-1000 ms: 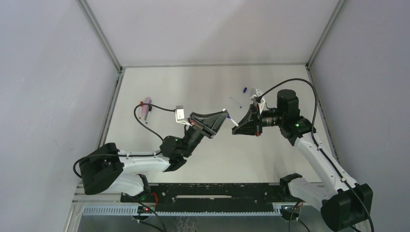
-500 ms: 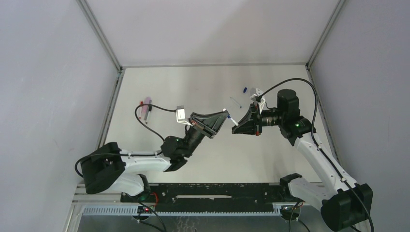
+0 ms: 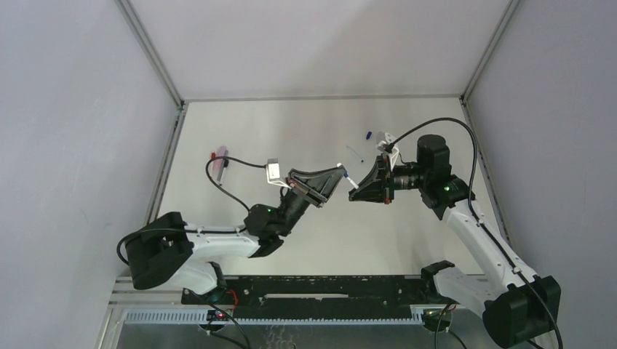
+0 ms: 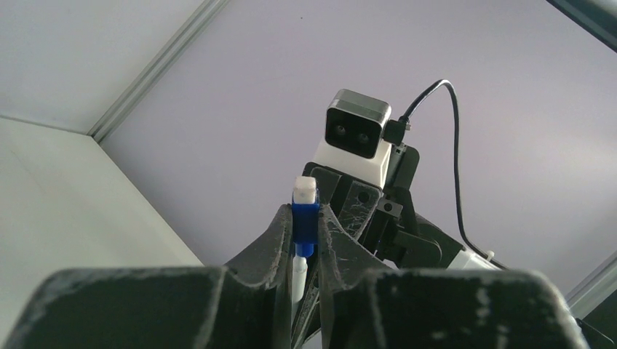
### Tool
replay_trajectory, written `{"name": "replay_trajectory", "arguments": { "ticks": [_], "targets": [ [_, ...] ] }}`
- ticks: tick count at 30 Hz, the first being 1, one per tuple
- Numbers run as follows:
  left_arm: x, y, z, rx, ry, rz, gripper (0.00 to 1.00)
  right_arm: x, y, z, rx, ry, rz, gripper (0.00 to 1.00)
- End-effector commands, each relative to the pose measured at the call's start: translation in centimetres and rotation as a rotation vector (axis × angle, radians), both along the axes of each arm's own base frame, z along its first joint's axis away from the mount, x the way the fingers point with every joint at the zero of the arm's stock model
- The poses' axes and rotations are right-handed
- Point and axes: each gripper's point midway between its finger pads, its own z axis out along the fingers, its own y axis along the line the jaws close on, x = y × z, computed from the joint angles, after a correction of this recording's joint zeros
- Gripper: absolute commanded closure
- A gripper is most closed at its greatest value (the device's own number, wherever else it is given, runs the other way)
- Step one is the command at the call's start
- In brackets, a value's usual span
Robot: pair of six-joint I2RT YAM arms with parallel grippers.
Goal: Insert the pens into the pen caps
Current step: Insert the pen cap onto the pen.
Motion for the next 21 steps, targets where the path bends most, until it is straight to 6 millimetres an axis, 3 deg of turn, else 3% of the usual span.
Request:
{"name": "replay_trajectory", "arguments": {
  "ticks": [1,14,21],
  "targets": [
    [-0.4,-1.0,1.8,-0.054,-0.009,-0.028,1.0,0.2,0.1,0.7,0.017,-0.037,-0.009,1.0],
    [-0.6,-1.9,0.4,-0.039,0.025,-0.048,1.0,0.6,-0.1,1.0,0.029,-0.016,-0.047,1.0],
    [-1.6,-4.4,-1.0,0.005,0.026,-0.092,1.0,1.4,-0.1,0.9,0.039,-0.003,-0.093,1.0]
  ]
}}
